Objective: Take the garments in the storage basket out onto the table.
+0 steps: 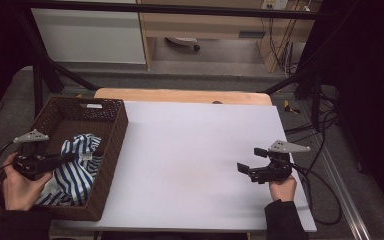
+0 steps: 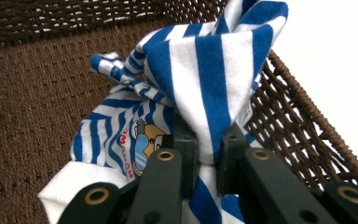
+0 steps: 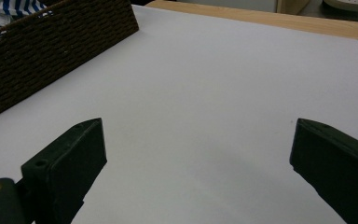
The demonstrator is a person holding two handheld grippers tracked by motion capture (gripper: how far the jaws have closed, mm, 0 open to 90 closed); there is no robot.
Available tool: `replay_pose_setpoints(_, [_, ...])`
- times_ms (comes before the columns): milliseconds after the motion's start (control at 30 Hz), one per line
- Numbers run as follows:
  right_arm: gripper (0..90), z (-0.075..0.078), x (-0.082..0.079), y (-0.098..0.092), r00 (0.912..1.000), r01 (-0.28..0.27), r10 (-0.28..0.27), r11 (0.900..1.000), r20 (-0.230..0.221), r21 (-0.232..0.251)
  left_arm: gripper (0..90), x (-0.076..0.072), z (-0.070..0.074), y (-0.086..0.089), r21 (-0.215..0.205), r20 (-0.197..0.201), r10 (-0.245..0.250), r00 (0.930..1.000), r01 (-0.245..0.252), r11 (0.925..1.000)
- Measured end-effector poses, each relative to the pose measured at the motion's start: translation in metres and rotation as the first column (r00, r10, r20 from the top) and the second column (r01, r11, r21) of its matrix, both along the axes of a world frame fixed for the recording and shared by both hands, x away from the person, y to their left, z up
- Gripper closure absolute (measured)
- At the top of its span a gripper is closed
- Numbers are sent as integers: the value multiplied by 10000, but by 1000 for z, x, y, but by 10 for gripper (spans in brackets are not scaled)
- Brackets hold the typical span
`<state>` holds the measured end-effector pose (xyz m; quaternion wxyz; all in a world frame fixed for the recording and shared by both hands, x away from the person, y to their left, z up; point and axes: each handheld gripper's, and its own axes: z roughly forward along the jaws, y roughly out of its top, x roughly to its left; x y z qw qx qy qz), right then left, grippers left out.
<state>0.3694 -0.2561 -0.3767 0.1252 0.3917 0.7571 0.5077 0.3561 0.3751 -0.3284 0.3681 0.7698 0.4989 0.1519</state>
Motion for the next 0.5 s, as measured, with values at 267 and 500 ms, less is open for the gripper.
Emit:
replay_pose_setpoints(267, [40,0,0,0,10000,29,-29,10000,-3,-29,814,-2,7,-2,111,234,-12,9997,9,9999])
replay_pose_setpoints(500, [40,-1,1,0,10000,46,-46,10000,-67,-46,814,-4,13,2,-58,347,68,9994,-66,10000])
